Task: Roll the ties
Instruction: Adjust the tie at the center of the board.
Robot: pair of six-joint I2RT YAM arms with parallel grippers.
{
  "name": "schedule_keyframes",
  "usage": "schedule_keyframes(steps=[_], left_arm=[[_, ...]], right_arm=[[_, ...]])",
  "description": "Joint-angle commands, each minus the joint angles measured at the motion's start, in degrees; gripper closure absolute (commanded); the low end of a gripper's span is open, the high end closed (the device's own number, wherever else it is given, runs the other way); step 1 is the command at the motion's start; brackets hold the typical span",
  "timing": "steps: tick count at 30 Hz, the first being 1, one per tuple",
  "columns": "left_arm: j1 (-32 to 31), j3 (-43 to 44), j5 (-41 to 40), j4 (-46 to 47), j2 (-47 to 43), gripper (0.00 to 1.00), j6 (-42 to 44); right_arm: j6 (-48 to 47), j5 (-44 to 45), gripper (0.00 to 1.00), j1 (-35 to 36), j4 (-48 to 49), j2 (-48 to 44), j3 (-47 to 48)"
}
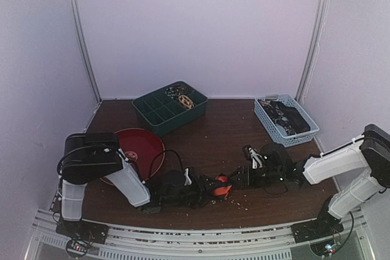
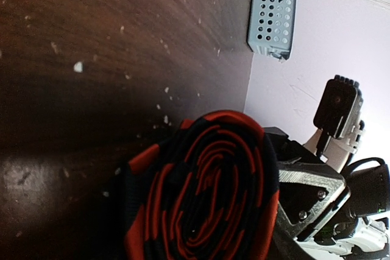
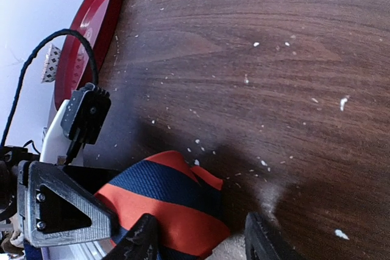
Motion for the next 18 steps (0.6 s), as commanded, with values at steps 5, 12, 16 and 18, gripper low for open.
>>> schedule_keyframes(steps=[5, 12, 16, 18], left_arm=[[0.5, 1.3, 0.4, -3.0, -0.4, 0.32, 6.7], [-0.8, -0.6, -1.9, -1.2, -1.1, 0.32, 4.8], [-1.1, 0.5, -1.7, 0.9, 0.7, 0.35, 4.7], [-1.2, 1.7, -0.9, 0.8, 1.6, 0.38, 5.0]], right_arm=[[9.1, -9.2, 0.58, -0.3, 17.7, 5.0, -7.4], [19.0, -6.5, 0.62, 0.2, 30.4, 3.7, -14.7], [20.8, -5.0, 0.62, 1.0, 31.9, 2.7, -15.8], [21.1, -5.0, 0.62, 1.4, 32.9, 2.5, -15.9]])
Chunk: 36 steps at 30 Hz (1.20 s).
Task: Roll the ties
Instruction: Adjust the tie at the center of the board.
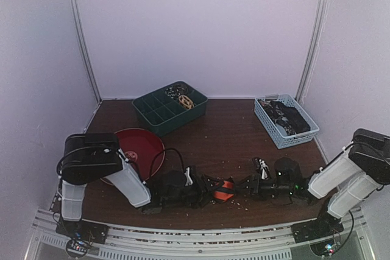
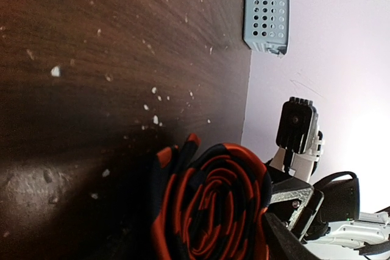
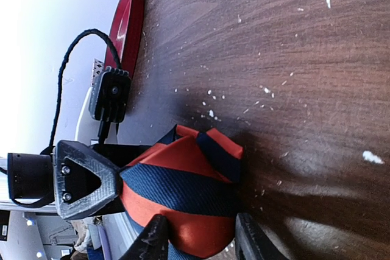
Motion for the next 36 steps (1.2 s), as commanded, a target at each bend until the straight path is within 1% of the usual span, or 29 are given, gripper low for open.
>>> schedule_keyframes(steps=[1, 5, 8, 11, 13, 18, 24, 26, 28, 31, 36], left_arm=[[-0.4, 1.1, -0.1, 2.0, 1.9, 0.38, 1.4], [-0.4, 1.3, 0.8, 2.0, 2.2, 0.39, 3.3], [-0.5, 1.0, 1.6, 2.8, 2.3, 0.38, 4.3], [-0.8, 0.5, 1.7, 4.4, 2.3, 0.36, 5.2], [-1.4, 0.2, 1.0, 5.2, 2.1, 0.33, 6.2], [-2.0, -0.3, 0.8, 6.6, 2.3, 0.31, 9.2], [-2.2, -1.2, 1.9, 10.7, 4.8, 0.3, 9.2], [-2.2, -1.1, 1.5, 10.8, 4.9, 0.33, 10.0], [-2.1, -0.8, 1.3, 10.3, 4.9, 0.35, 10.8], [-1.6, 0.2, 1.6, 9.6, 4.6, 0.4, 12.3], [-1.3, 0.8, 2.7, 8.2, 4.4, 0.42, 13.2]], right_arm=[[2.8, 1.2, 0.62, 0.9, 3.2, -1.2, -1.0], [1.8, 1.4, 0.62, 0.9, 3.1, -0.7, -0.9], [3.0, 1.0, 0.62, 1.0, 5.9, 0.9, -1.6], [4.3, 1.1, 0.63, 1.1, 8.3, 1.8, -2.3], [4.8, 1.6, 0.63, 1.4, 8.3, 1.6, -2.5], [5.8, 2.4, 0.63, 1.8, 5.5, -0.5, -2.4], [4.5, 4.2, 0.64, 1.9, -1.6, -3.8, -0.8], [4.9, 4.4, 0.64, 1.8, -1.8, -4.2, -1.2], [5.4, 4.6, 0.64, 2.0, -1.7, -4.2, -1.6], [5.4, 4.6, 0.64, 2.5, -1.4, -3.5, -1.8], [5.4, 4.7, 0.64, 2.7, 0.7, -2.6, -2.5]])
